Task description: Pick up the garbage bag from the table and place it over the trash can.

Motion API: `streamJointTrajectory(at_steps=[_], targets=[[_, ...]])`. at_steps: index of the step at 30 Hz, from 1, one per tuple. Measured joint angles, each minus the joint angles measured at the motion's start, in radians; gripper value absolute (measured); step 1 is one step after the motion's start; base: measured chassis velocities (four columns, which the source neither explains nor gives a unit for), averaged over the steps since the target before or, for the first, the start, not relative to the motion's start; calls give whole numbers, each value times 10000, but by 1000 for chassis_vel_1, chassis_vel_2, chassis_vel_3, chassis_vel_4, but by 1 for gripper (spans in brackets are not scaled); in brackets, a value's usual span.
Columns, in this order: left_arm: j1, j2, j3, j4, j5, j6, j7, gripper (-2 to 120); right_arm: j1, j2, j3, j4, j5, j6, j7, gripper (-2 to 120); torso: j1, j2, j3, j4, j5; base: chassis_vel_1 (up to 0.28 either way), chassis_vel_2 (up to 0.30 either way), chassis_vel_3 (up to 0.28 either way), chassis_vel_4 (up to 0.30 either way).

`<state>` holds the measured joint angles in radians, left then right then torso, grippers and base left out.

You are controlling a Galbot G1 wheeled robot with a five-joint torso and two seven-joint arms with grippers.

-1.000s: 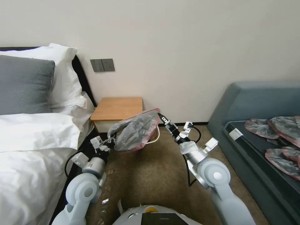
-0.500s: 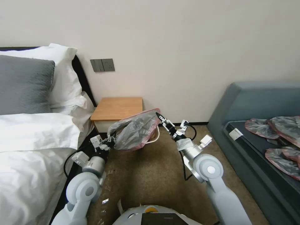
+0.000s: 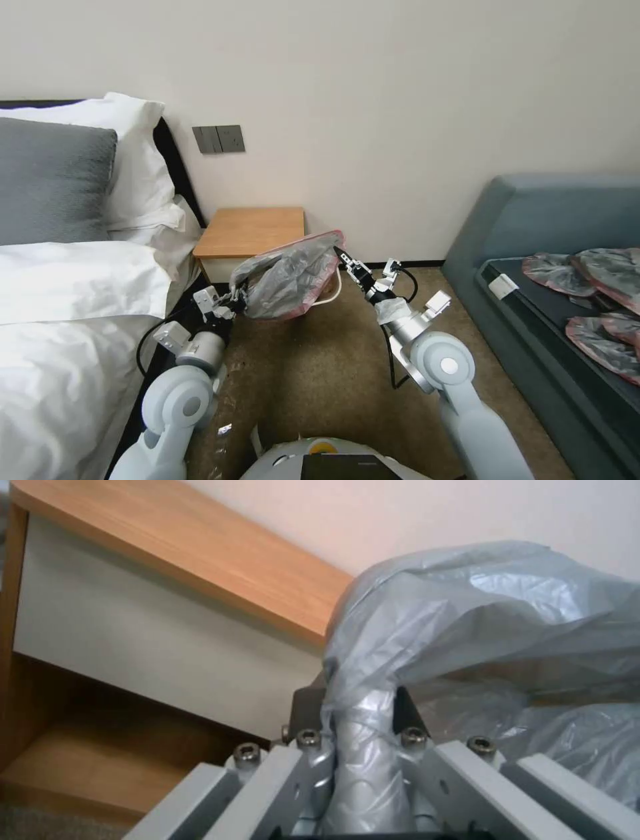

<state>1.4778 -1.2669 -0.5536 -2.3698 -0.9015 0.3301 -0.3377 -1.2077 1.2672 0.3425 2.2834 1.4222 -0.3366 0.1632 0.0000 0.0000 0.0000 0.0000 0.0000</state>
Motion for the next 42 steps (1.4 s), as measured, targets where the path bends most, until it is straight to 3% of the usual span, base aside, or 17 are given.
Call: streamJointTrajectory(at_steps=[4,18,42], targets=[[8,3,14,-8,-2,0,0,3,-73,34,0,69,-22,8,-4,0,0,0,0,0,0,0,0,0,0],[34,-6,32,-54,-29,-5,1,3,-409,-7,41,427,-77,38,10,0,0,0,0,0,1,0,0,0,0],[-139,-4,-212,-47,-370,-43,-43,3,-1875,-354,545,1396,-371,-385,943,0,-1,0,0,0,0,0,0,0,0]])
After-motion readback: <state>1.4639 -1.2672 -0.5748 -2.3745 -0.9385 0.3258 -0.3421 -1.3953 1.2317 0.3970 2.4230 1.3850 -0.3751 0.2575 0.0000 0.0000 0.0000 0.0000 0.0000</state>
